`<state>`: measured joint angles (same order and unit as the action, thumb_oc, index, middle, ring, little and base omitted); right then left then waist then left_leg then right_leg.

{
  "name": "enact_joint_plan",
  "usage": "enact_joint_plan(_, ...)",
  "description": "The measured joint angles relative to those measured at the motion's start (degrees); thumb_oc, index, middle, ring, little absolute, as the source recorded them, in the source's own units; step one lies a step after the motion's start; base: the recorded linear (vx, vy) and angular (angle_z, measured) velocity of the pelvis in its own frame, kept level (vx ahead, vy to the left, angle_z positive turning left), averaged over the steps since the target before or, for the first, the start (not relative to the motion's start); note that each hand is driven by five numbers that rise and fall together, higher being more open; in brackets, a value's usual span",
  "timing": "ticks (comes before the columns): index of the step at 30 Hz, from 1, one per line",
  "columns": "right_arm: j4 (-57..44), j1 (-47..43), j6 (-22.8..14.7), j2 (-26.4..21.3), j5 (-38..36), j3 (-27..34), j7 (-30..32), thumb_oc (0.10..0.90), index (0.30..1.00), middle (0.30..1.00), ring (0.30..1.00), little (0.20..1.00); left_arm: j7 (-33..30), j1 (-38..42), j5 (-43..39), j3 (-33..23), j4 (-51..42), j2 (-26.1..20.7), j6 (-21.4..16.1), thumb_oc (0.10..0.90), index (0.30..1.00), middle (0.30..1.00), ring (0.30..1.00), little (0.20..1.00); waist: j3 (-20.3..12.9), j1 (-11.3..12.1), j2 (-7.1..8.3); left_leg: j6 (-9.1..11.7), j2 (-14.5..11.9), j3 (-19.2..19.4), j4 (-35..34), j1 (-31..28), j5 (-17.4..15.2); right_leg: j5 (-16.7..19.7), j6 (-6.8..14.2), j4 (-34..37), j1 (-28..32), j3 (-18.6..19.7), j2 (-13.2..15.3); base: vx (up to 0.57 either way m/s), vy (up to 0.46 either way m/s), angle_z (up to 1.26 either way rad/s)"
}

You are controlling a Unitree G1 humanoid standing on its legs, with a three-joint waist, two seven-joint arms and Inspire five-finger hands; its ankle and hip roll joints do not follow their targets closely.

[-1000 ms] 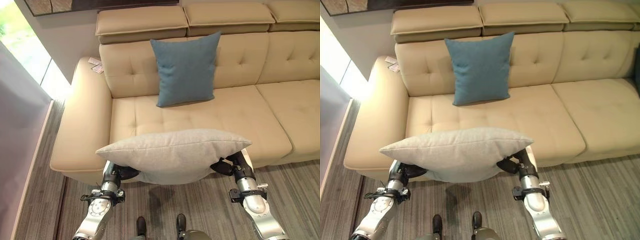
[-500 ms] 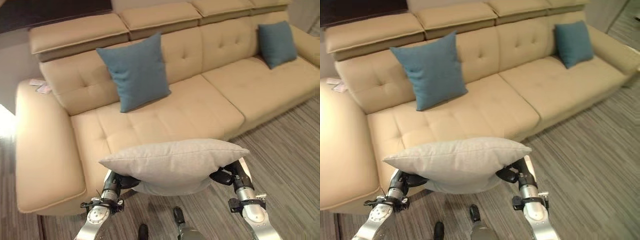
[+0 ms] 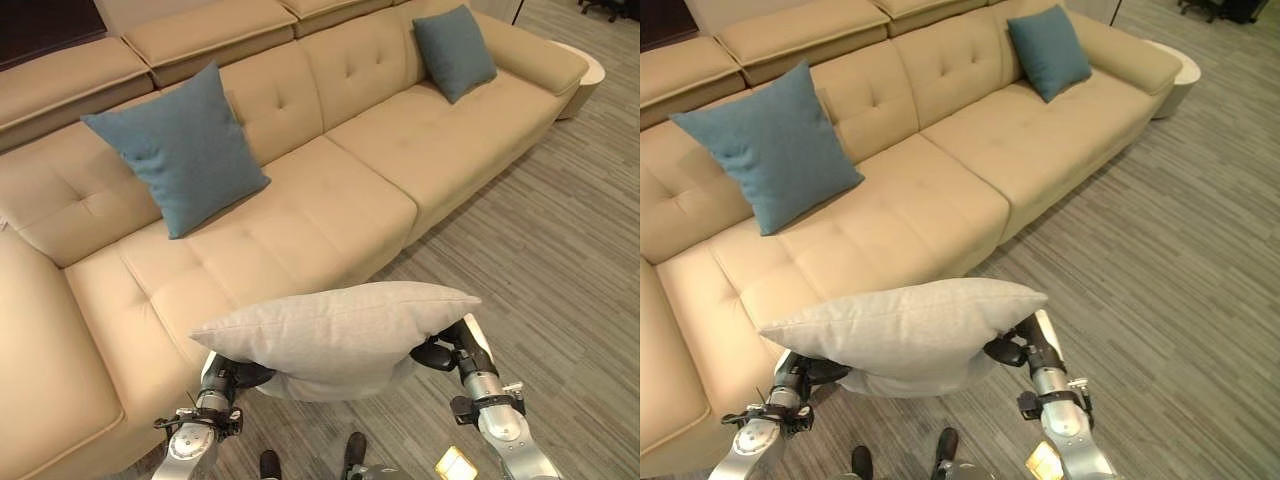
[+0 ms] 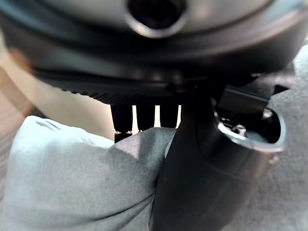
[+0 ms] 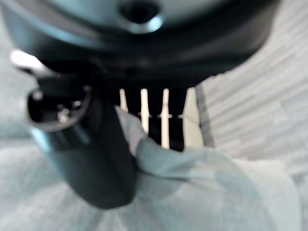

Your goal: Pick up all the scattered cushions and arrange them neatly on the sofa.

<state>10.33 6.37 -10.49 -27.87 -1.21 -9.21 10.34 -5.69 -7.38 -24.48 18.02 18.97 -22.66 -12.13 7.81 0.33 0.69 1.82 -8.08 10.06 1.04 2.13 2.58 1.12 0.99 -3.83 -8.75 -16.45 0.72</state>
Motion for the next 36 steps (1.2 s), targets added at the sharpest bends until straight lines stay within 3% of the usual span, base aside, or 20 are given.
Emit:
enact_joint_plan(1,0.0,0.1,0.0,-0.2,0.0,0.9,0.0,0.400,0.300,0.300,0.300,0.300,0.0,1.3,0.0,0.5,0.1,0.0,0.1,0.400,0.300,0.300,0.300,0.300,0.4,-1.1,0.60,1.4,-0.1,-1.7,6.9,4.0,0.4,-0.5,-0.7,0.1,0.0,-0.5,0.5,0.07,-0.159,0.13)
enact_joint_plan(4,0.0,0.0,-0.1,-0.1,0.0,0.8,0.2,0.400,0.300,0.300,0.300,0.300,-0.2,1.6,0.0,0.2,0.1,0.3,0.1,0.400,0.300,0.300,0.300,0.300,0.9,-1.1,0.64,1.8,-0.2,-5.3,16.6,8.0,0.2,-1.0,-2.7,0.1,0.6,1.5,0.1,0.10,-0.090,-0.17)
enact_joint_plan(5,-0.2,0.0,-0.1,-0.2,0.0,0.7,0.4,0.400,0.300,0.300,0.300,0.300,-0.4,1.7,0.0,-0.2,0.1,0.7,0.1,0.400,0.300,0.300,0.300,0.300,1.7,-0.1,1.56,3.4,3.3,-10.8,16.8,10.0,-4.0,-0.1,-4.8,1.2,1.3,4.5,0.3,0.17,-0.043,-0.67)
enact_joint_plan(6,-0.6,0.0,-0.1,-0.4,0.0,0.8,0.6,0.400,0.300,0.300,0.300,0.300,-0.4,1.7,0.0,-0.1,0.0,0.7,0.1,0.400,0.300,0.300,0.300,0.300,1.8,0.5,1.36,3.5,4.9,-11.8,13.8,10.3,-4.3,0.3,-4.1,1.8,1.2,4.6,0.4,0.18,-0.021,-0.65)
enact_joint_plan(11,-0.3,0.5,0.2,-0.3,0.0,0.9,1.2,0.400,0.300,0.300,0.300,0.300,-0.4,2.2,1.1,0.1,0.1,0.9,1.1,0.400,0.300,0.300,0.300,0.300,2.3,-1.2,1.11,2.4,10.4,-12.4,6.7,15.2,-2.7,0.5,-4.6,5.3,4.6,7.4,-2.1,0.17,0.003,-0.32)
enact_joint_plan(13,-0.3,0.4,0.4,-0.1,0.0,0.8,1.3,0.400,0.300,0.300,0.300,0.300,-0.5,2.1,1.1,0.1,0.1,1.0,1.3,0.400,0.300,0.300,0.300,0.300,2.7,0.0,1.55,2.2,11.8,-14.7,5.6,16.3,-1.7,0.2,-5.2,6.3,6.3,11.8,-3.4,0.19,0.053,-0.98)
enact_joint_plan(15,-0.3,0.4,0.4,-0.1,0.0,0.8,1.3,0.400,0.300,0.300,0.300,0.300,-0.5,2.1,1.0,0.1,0.1,1.0,1.3,0.400,0.300,0.300,0.300,0.300,2.6,0.7,1.49,2.1,11.9,-15.4,5.7,16.8,-1.3,0.6,-5.3,6.2,6.7,13.3,-3.8,0.17,0.074,-0.92)
enact_joint_plan(18,-0.3,0.7,0.5,-0.3,0.0,0.5,1.3,0.400,0.300,0.300,0.300,0.300,-0.4,1.9,1.1,0.0,0.0,0.9,1.3,0.400,0.300,0.300,0.300,0.300,2.3,0.2,0.54,1.2,11.1,-15.9,3.5,15.2,2.2,-0.6,-4.4,6.7,9.4,17.1,-5.1,0.29,0.171,-0.86)
enact_joint_plan(19,-0.4,0.6,0.7,-0.5,0.0,0.2,1.1,0.400,0.300,0.300,0.300,0.300,-0.4,1.1,1.0,-0.1,-0.1,1.0,1.3,0.400,0.300,0.300,0.300,0.300,1.8,0.8,-0.46,-0.5,9.5,-15.8,1.7,11.8,4.0,-2.5,-3.3,5.6,10.1,20.4,-6.2,0.21,0.160,-0.96)
enact_joint_plan(20,-0.4,0.5,0.8,0.1,0.0,0.1,1.1,0.400,0.300,0.300,0.300,0.300,-0.4,1.1,1.0,-0.2,-0.2,0.8,1.4,0.400,0.300,0.300,0.300,0.300,1.9,0.8,0.15,-2.8,9.7,-13.9,1.1,10.7,5.6,-4.0,-2.7,4.0,9.8,21.9,-5.6,0.24,0.189,-1.25)
enact_joint_plan(21,-1.2,0.4,0.9,0.2,0.0,-0.4,0.9,0.400,0.300,0.300,0.300,0.300,-0.4,1.2,1.0,-0.6,-0.2,-0.2,1.4,0.400,0.300,0.300,0.300,0.300,1.9,1.0,0.89,-4.3,10.4,-11.1,0.5,9.3,4.5,-6.9,-0.7,-0.4,8.4,23.0,-4.2,0.11,0.094,-0.96)
enact_joint_plan(22,-1.8,0.5,0.9,0.2,0.0,-0.4,0.7,0.400,0.300,0.300,0.300,0.300,-0.4,1.4,1.0,-0.8,-0.4,-0.3,1.5,0.400,0.300,0.300,0.300,0.300,1.9,1.5,1.15,-5.0,10.8,-9.3,0.5,8.7,4.2,-9.0,0.9,-3.1,7.3,22.9,-3.4,0.03,0.030,-0.83)
enact_joint_plan(25,-2.3,0.3,1.0,0.1,-0.1,-0.4,0.5,0.400,0.300,0.300,0.300,0.300,-0.4,3.0,1.0,-1.2,-1.6,-1.2,1.7,0.400,0.300,0.300,0.300,0.300,2.2,1.3,1.28,-6.0,13.4,-9.0,0.7,7.6,3.3,-9.8,3.6,-4.4,7.2,21.3,-0.3,0.10,0.146,-0.41)
enact_joint_plan(27,-2.2,-2.1,1.5,0.8,0.0,-0.7,-0.4,0.400,0.300,0.300,0.300,0.300,-0.5,3.7,1.0,-2.5,-1.8,-1.9,1.7,0.400,0.300,0.300,0.300,0.300,3.3,2.1,0.65,-6.6,12.5,-7.1,0.4,6.2,2.6,-12.4,8.8,-20.2,-0.3,20.9,-0.7,0.06,0.096,-0.48)
enact_joint_plan(28,-2.3,-2.1,1.5,1.2,0.0,-1.4,-0.6,0.400,0.300,0.300,0.300,0.300,-0.5,3.9,1.0,-2.6,-1.8,-3.3,1.7,0.400,0.300,0.300,0.300,0.300,3.5,1.7,0.73,-8.1,12.6,-7.3,0.7,4.8,1.5,-14.2,10.8,-26.1,-2.8,18.9,0.5,0.14,0.121,-0.23)
enact_joint_plan(30,-2.3,-2.3,1.5,2.1,0.0,-1.6,-0.8,0.400,0.300,0.300,0.300,0.300,-0.6,3.8,0.9,-3.2,-1.9,-3.7,1.7,0.400,0.300,0.300,0.300,0.300,3.7,2.4,1.17,-9.3,12.7,-5.8,0.7,3.3,-0.7,-14.1,10.4,-29.5,-5.8,13.9,4.9,0.17,0.064,-0.27)
enact_joint_plan(32,-2.3,-2.5,1.5,2.3,0.5,-1.7,-1.2,0.400,0.300,0.300,0.300,0.300,-1.0,3.4,0.9,-3.5,-1.9,-3.6,1.7,0.400,0.300,0.300,0.300,0.300,3.8,1.9,1.08,-8.3,12.8,-5.5,0.4,2.8,-1.4,-13.5,9.3,-26.8,-7.3,10.1,8.5,0.23,0.005,-0.23)
enact_joint_plan(33,-2.3,-2.7,1.5,2.4,0.7,-1.9,-1.4,0.400,0.300,0.300,0.300,0.300,-1.3,3.1,0.9,-3.7,-1.9,-3.6,1.7,0.400,0.300,0.300,0.300,0.300,3.9,2.3,1.13,-7.8,12.6,-5.1,0.0,2.5,-1.8,-13.0,8.4,-24.4,-8.0,7.6,9.6,0.17,-0.019,-0.26)
enact_joint_plan(34,-2.3,-2.9,1.5,2.4,0.7,-2.2,-1.5,0.400,0.300,0.300,0.300,0.300,-1.3,2.8,0.8,-3.7,-1.8,-3.7,1.8,0.400,0.300,0.300,0.300,0.300,3.9,2.4,1.16,-8.0,12.3,-4.1,0.0,2.4,-1.2,-12.1,7.7,-22.0,-8.5,6.3,9.9,0.28,-0.071,-0.35)
enact_joint_plan(36,-2.3,-3.0,1.6,2.3,0.8,-2.6,-1.4,0.400,0.300,0.300,0.300,0.300,-1.3,2.5,0.8,-4.1,-1.5,-3.3,1.8,0.400,0.300,0.300,0.300,0.300,4.0,2.3,1.59,-6.7,12.1,-3.9,-0.3,1.9,-3.0,-9.7,7.1,-17.6,-10.6,4.8,9.7,0.32,-0.100,-0.27)
